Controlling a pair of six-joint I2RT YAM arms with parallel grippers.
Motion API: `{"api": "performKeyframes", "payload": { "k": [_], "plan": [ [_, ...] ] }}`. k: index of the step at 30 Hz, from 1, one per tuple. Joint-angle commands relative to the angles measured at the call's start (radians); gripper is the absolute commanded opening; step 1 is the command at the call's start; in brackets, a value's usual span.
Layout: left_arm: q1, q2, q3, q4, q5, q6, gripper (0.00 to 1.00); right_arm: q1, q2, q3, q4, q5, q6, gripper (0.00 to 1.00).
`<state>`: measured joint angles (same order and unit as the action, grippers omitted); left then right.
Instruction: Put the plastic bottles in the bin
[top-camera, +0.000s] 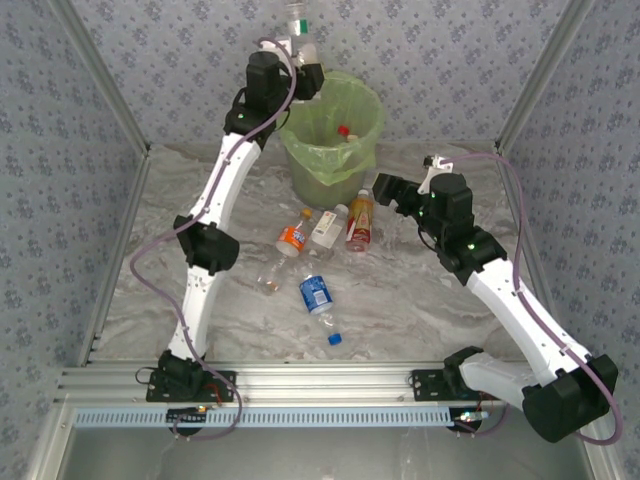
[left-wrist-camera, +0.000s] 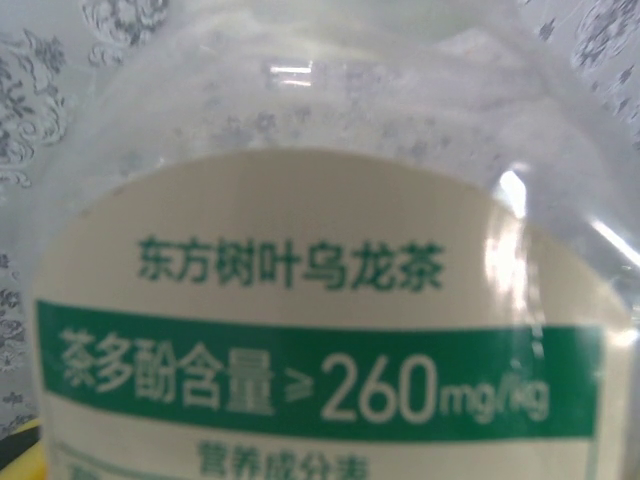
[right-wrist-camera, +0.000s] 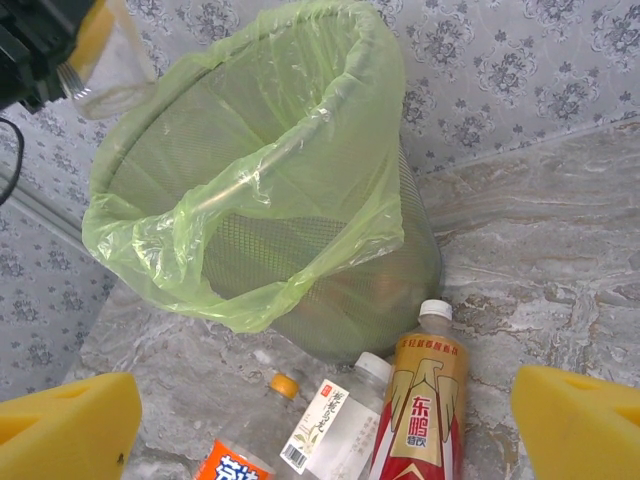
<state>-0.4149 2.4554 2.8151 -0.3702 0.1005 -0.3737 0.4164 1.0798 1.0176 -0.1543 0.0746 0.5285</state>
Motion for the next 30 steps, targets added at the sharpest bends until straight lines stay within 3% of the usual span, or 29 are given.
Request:
{"api": "performKeyframes", "payload": {
  "k": [1,4,16,24,30],
  "plan": [
    [-0.005,0.005,-0.023,0.051,-0.001,0.038,0.28,-0.007,-0.009,-0.001,-0.025,0.016,0.005,0.97],
    [-0.005,0.015,-0.047,0.085,-0.002,0.047,0.31,-0.007,-0.007,-0.001,-0.029,0.015,0.005,0.97],
    [0.009,0.036,-0.127,0.16,0.006,0.081,0.63,-0.01,-0.007,0.016,-0.054,0.014,0.0,0.97],
    [0.013,0.031,-0.087,0.104,0.03,0.036,0.91,-0.011,-0.001,0.015,-0.058,0.018,-0.008,0.97],
    [0.015,0.019,-0.024,0.06,0.064,-0.016,0.99,-0.013,0.01,0.017,-0.059,0.01,-0.013,0.97]
  ]
}}
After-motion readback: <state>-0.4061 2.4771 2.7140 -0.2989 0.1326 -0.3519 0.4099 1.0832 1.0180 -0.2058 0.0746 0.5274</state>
